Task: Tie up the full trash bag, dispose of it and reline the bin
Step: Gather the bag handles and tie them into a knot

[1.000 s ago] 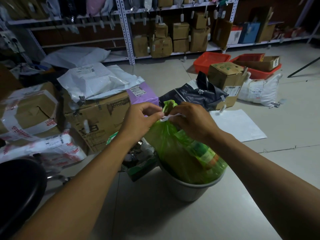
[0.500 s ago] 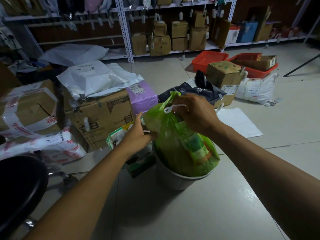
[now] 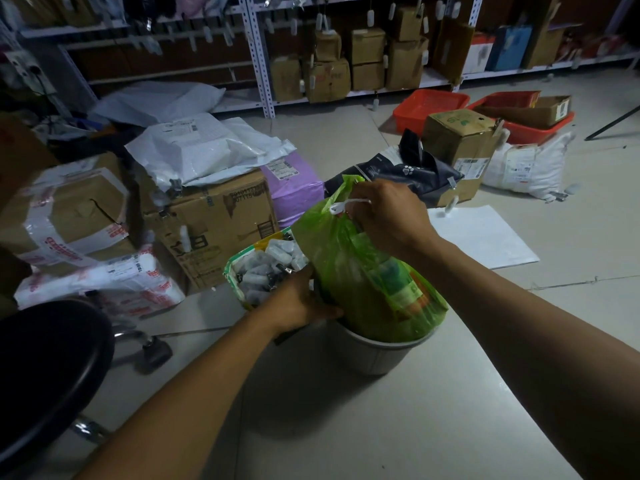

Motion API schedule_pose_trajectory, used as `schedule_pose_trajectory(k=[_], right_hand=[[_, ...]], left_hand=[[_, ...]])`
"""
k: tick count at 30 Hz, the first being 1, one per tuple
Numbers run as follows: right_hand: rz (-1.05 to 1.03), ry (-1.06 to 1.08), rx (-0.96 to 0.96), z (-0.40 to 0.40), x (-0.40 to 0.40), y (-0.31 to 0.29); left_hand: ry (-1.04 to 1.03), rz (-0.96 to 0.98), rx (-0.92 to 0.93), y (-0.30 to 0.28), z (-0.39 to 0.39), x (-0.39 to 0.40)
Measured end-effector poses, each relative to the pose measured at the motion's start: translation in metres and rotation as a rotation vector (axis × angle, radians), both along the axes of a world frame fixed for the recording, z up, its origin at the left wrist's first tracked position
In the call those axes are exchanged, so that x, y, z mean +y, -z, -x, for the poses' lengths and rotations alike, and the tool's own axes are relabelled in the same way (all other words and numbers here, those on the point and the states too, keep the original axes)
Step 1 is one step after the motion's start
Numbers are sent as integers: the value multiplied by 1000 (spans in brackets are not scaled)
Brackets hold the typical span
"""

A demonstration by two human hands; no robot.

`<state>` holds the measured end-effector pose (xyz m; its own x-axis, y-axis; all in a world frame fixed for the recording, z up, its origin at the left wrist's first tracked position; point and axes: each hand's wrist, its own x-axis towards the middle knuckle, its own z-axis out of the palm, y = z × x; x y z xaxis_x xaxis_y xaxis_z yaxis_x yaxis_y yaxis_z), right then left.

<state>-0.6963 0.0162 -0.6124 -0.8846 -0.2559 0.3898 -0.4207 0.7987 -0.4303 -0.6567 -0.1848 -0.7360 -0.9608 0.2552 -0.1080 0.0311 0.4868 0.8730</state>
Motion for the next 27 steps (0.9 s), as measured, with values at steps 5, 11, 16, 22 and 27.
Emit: schedule_pose_trajectory(k=[5,11,16,22,27], right_hand=[[35,48,-16,-3,3,2],[102,78,-50,-7,13,-3],[140,77,-30,-9,20,-12],[236,99,11,-9,30,-29],[315,80,23,-11,40,-50]], left_hand=[[12,173,104,-5,-2,10],[89,195,186,-12,-1,18],[101,227,166,-13,1,21],[105,336,117,-22,1,32],[89,327,58,-28,-2,34]])
